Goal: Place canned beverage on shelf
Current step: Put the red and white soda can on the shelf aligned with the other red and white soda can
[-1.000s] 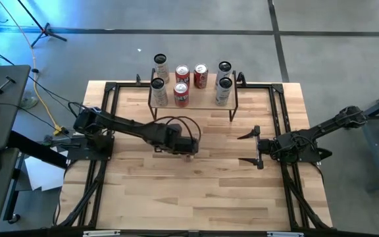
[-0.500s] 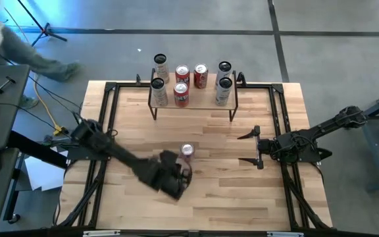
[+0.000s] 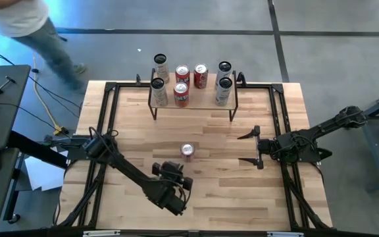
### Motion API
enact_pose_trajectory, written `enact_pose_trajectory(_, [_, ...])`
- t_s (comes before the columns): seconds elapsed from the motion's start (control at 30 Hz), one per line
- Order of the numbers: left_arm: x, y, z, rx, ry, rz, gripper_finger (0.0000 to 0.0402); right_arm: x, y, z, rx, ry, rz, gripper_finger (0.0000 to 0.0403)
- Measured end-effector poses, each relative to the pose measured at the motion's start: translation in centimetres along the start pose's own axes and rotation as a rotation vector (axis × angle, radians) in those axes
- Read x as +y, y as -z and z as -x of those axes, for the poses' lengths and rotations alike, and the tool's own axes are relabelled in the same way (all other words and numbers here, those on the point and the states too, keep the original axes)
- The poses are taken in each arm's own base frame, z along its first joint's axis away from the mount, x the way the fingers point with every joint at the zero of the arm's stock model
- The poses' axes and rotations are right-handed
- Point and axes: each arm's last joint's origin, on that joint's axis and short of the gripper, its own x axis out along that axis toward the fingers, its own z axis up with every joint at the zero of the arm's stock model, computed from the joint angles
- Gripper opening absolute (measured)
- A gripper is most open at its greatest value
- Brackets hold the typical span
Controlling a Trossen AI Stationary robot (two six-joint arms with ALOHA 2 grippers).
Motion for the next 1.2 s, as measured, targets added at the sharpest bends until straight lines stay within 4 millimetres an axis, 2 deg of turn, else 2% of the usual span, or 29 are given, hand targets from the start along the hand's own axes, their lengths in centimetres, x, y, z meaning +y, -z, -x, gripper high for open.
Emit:
enact_pose_trajectory(0.4, [-0.5,0.1,0.3,-0.025,0.044,-0.089,0.0143,0.0,0.0,0.0,0.0,0.0,0.0,0.04])
enact_pose_trajectory(0.6, [-0.6,0.1,0.4,-0.128,0.073,-0.131,0.0195,0.0,0.0,0.0,0.001,0.0,0.0,0.04])
enact_pose_trajectory(0.73, [-0.6,0.8,-0.1,-0.178,0.064,-0.176,0.0222,0.0,0.0,0.0,0.001,0.0,0.0,0.04])
enact_pose_trajectory(1.2, [-0.5,4.4,-3.6,-0.408,0.047,-0.224,0.0234,0.0,0.0,0.0,0.001,0.0,0.0,0.04])
